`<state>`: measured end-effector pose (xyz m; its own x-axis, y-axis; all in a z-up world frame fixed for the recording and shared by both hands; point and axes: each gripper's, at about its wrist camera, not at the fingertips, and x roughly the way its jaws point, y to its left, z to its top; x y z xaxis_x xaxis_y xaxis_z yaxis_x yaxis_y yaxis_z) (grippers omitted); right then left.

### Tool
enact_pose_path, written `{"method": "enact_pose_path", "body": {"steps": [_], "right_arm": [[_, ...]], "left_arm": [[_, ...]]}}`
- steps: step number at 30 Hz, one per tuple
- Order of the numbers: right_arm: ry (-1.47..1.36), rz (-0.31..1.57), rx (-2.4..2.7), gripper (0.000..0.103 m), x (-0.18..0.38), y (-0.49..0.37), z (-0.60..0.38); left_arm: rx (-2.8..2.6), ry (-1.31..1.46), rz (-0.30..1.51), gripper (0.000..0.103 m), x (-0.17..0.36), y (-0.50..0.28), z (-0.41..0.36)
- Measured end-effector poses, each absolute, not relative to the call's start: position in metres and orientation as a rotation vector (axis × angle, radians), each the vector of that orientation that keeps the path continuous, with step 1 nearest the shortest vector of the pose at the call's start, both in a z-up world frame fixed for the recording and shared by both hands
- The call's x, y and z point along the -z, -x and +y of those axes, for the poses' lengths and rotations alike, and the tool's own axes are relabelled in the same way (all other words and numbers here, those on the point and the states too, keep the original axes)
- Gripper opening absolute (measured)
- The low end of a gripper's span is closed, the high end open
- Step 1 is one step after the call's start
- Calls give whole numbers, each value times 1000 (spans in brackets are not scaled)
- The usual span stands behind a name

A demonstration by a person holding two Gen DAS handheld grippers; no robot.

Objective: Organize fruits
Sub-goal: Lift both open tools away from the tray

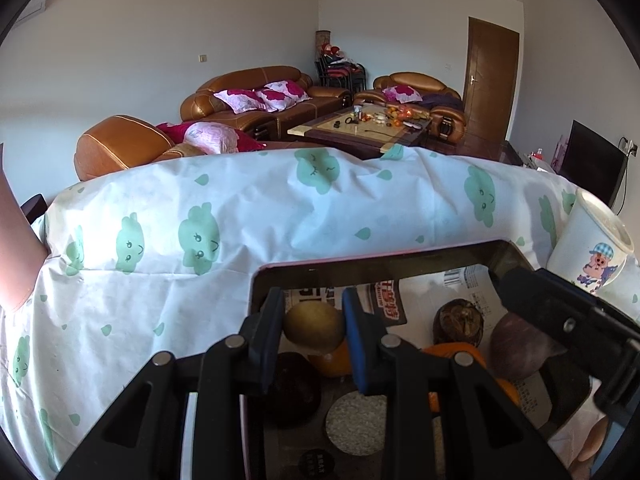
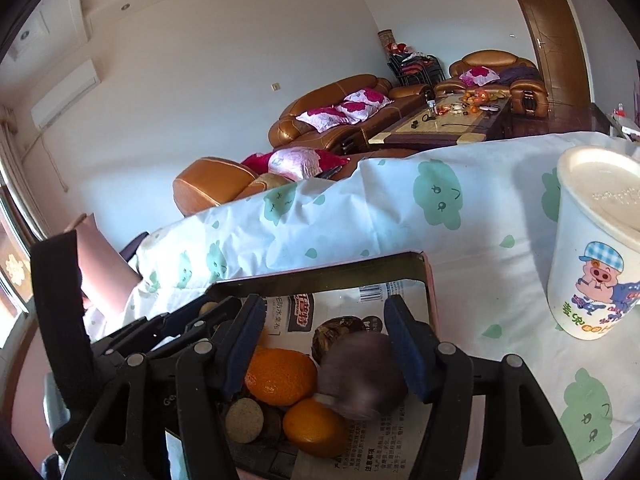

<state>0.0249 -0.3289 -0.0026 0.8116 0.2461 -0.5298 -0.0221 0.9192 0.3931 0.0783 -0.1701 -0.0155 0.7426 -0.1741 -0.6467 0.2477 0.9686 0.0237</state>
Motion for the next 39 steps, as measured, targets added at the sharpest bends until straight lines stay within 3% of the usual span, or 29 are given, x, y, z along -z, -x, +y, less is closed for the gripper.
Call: {"method": "enact_pose_path", "body": {"steps": [5,6,7,14,18,25,39], "right_arm": [[-378,533,-64,64,-5,-13,-329],[-368,517,-36,64,-6,-10,-330],[-362,501,-6,64,-8,-7,-330],[-361,421,126,71,-11,7,-340],[-357,426,194,72,-7,8,-339],[-282,379,225,72,-9,19,-328],[-165,250,268,76,-22,61,-300]], "left_arm": [[233,-221,661,35,17,-69,-188],[247,-232,668,40,18,-68,-191],[261,-247,682,57,20,-67,-195],[161,-242,666,90,18,-68,-191],[198,-170,675,101,17,-68,-182],[222,-162,644,103,14,-58,-180],[195,-122,406,103,-10,-4,-151]]}}
